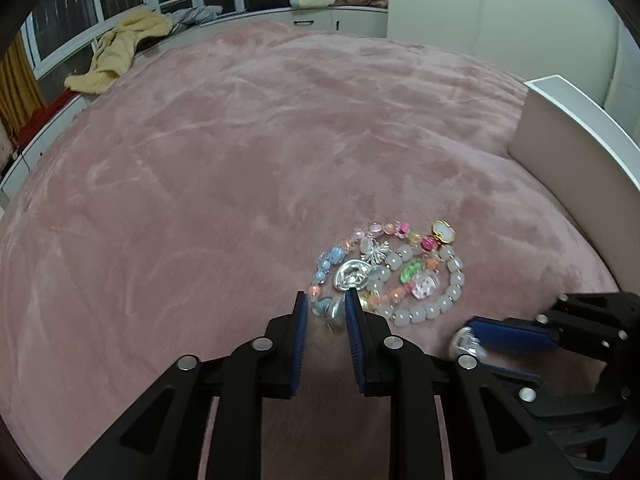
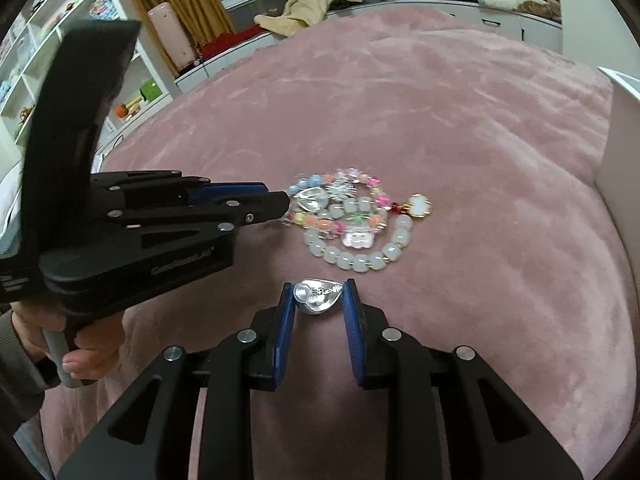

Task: Organize jewelry
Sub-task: 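Grasp the pastel beaded bracelet with the left tool while the right tool holds the heart, then carry the beaded bracelet with the left tool over the white box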

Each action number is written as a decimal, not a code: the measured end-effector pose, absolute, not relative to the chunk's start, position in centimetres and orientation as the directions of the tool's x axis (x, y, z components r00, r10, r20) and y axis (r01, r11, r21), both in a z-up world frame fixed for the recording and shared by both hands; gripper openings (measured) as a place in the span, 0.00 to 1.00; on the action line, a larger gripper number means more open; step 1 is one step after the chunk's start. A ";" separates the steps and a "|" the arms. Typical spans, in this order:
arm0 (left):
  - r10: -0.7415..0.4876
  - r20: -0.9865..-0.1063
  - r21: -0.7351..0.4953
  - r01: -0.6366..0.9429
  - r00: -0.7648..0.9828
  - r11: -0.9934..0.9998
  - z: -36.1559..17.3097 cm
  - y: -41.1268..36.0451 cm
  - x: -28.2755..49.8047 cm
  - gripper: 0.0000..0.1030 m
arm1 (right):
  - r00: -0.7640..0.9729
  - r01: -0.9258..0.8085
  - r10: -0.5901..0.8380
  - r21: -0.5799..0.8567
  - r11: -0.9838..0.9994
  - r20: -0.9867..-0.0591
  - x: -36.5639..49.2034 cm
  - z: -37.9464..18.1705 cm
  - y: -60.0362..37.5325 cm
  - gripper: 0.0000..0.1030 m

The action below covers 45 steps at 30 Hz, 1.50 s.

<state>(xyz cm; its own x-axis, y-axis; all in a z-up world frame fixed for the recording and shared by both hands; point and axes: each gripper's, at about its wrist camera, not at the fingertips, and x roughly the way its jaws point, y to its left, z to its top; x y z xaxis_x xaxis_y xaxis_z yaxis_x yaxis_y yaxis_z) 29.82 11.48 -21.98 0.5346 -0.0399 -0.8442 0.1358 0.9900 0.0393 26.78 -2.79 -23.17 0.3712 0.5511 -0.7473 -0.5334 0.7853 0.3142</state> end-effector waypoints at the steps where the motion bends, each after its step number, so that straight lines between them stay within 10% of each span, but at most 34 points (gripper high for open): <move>1: -0.019 -0.838 0.056 0.122 0.545 0.991 -22.0 11.4 30.0 0.42 | 0.372 -0.527 0.548 0.315 0.789 -0.750 26.8 -23.2 -3.0 0.24; 4: 0.001 -0.832 0.069 0.101 0.555 0.993 -22.4 11.3 30.7 0.58 | 0.368 -0.514 0.544 0.322 0.795 -0.754 27.0 -23.3 -3.4 0.24; 9: -0.032 -0.855 0.046 0.139 0.517 0.989 -23.1 10.5 31.0 0.15 | 0.366 -0.501 0.548 0.337 0.797 -0.752 27.4 -23.6 -3.6 0.24; 45: -0.103 -0.742 0.020 0.176 0.662 0.984 -8.9 9.8 24.2 0.13 | 0.532 -0.479 0.524 0.275 0.834 -0.665 20.8 -13.5 -10.2 0.24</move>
<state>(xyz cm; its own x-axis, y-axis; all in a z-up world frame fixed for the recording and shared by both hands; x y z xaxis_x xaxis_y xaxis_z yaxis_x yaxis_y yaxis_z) 24.25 9.84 -8.95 0.6619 -0.1033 -0.7425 0.1760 0.9842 0.0200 20.80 -10.20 -13.46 0.5316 0.5244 -0.6652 -0.4787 0.8339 0.2748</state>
